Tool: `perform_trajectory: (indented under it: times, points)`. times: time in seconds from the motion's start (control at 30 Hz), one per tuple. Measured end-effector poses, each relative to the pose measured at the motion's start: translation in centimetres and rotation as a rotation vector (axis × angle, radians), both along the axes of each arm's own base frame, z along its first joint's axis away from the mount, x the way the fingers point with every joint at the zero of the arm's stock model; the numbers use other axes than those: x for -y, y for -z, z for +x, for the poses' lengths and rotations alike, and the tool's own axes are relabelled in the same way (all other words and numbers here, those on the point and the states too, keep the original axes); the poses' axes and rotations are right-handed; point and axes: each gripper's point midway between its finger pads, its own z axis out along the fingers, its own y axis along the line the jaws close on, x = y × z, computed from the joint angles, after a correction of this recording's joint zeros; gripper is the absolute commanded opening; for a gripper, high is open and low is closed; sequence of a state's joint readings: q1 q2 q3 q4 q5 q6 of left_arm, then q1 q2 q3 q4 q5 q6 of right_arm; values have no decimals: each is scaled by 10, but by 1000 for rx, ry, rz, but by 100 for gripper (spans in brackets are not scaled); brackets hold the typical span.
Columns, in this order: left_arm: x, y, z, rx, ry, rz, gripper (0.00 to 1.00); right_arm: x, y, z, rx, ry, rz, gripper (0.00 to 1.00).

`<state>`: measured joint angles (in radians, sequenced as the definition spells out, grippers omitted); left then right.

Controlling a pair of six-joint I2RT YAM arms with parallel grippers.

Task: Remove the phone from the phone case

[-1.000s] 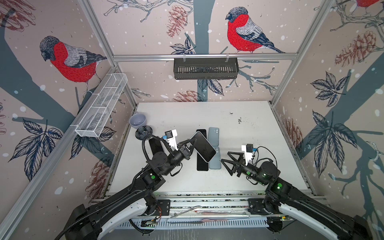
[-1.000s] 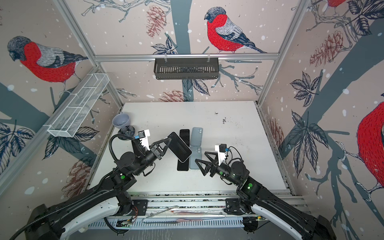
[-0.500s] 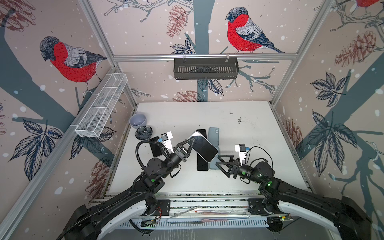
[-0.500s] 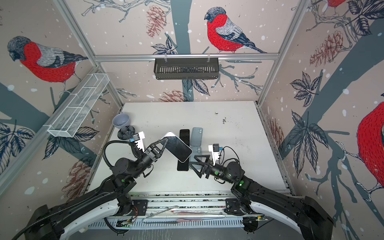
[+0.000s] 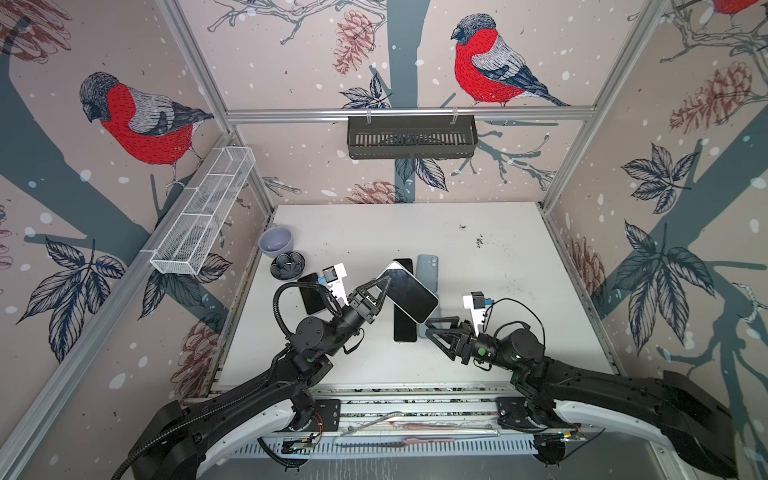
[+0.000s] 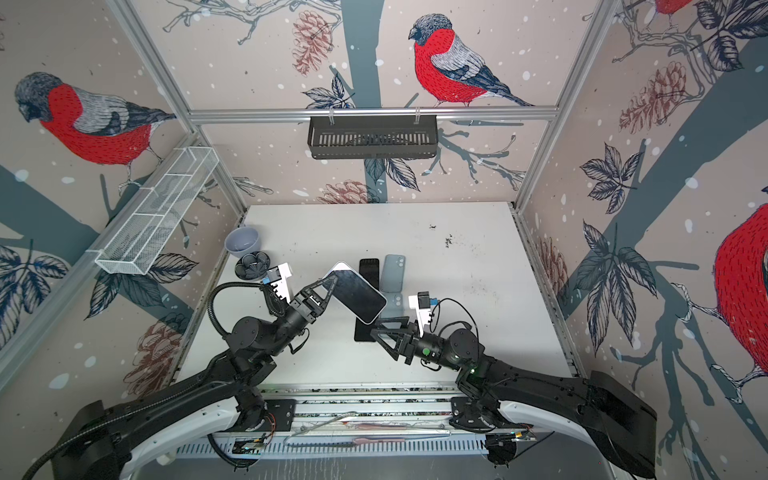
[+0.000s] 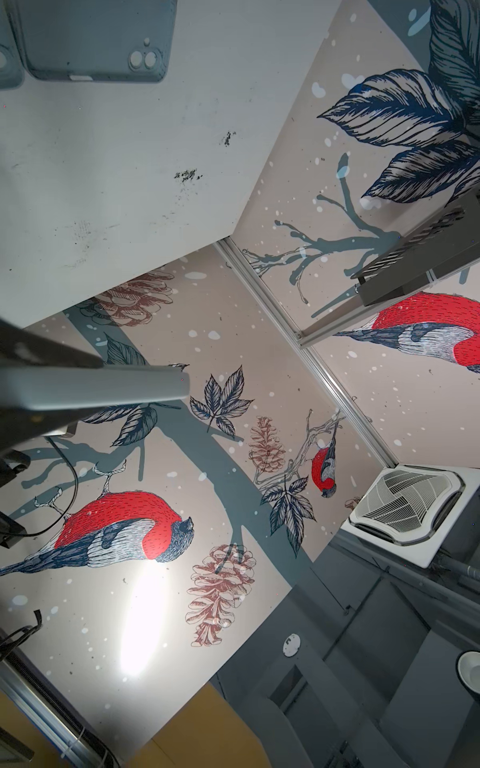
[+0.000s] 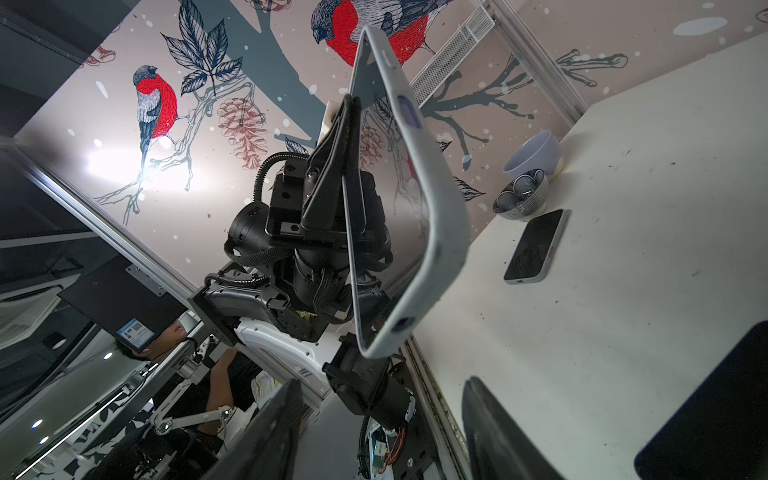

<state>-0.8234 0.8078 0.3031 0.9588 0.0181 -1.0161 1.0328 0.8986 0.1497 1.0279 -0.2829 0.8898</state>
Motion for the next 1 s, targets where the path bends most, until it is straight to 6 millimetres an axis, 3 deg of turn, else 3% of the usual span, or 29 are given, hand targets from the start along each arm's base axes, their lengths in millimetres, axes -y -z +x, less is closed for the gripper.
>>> perform_trajectory:
  times: [0.43,1.0]
  points:
    - [3,3,-1,-7,6,5,0,-5,-11,-5,17,-22,44,44]
    - [7,3,0,-6,15,0,0,-14,-2,-8,-12,-41,34,25]
